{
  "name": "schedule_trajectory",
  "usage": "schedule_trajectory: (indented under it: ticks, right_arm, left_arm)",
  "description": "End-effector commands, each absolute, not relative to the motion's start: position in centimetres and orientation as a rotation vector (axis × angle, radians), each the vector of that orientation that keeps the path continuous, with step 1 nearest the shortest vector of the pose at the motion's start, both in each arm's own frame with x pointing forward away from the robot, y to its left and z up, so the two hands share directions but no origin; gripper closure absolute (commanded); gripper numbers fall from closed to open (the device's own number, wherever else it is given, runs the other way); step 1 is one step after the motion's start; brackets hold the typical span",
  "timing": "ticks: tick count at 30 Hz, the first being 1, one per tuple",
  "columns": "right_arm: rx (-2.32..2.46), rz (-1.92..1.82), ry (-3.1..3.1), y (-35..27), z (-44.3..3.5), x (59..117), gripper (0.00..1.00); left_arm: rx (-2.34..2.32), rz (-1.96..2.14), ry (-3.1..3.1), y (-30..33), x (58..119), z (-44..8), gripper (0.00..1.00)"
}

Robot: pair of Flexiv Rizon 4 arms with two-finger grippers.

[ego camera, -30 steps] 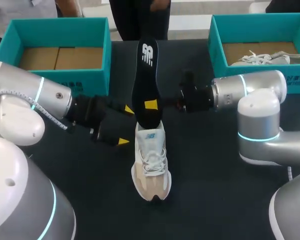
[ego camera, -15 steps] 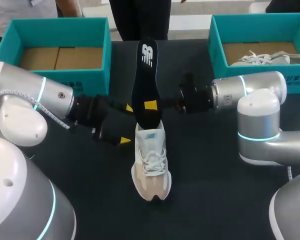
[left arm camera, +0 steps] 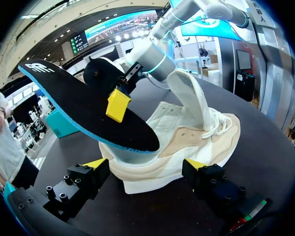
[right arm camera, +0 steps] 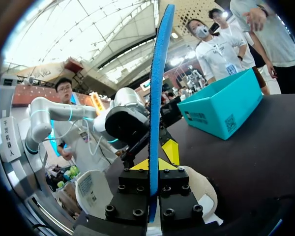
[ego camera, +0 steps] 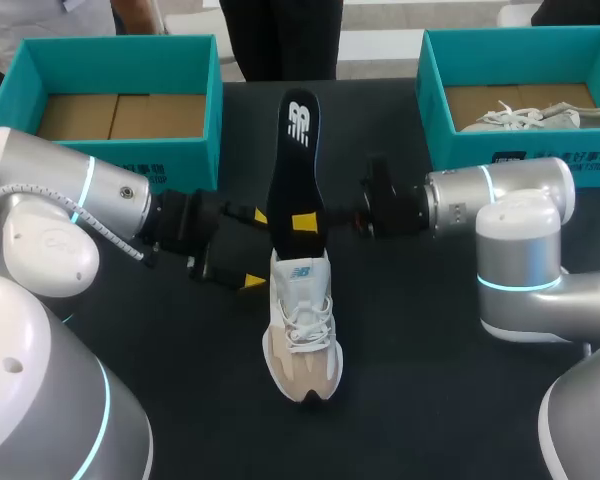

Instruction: Take the shoe out of the shoebox, open the shoe tongue, remove and reinsert the insole, then place the shoe into the shoebox

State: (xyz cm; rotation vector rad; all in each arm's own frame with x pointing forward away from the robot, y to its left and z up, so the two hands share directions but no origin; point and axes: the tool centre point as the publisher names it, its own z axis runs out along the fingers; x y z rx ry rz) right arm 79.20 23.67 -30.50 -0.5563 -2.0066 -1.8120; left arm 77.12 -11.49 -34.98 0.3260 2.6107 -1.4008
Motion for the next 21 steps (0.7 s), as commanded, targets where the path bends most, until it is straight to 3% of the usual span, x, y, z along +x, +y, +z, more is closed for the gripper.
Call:
schedule_trajectory:
  ticks: [1,21]
  right_arm:
    - [-0.563,-1.820,-1.999,23.7,-31.3,78.8,1.00]
    - [-0.647,-1.697,-1.970,23.8,-35.0,76.2,1.00]
  left_arm:
    - [0.326,-1.396,2.613,-11.6,77.1,-35.0,0.00]
    - [0.326,-1.396,2.613,-11.6,77.1,-35.0,0.00]
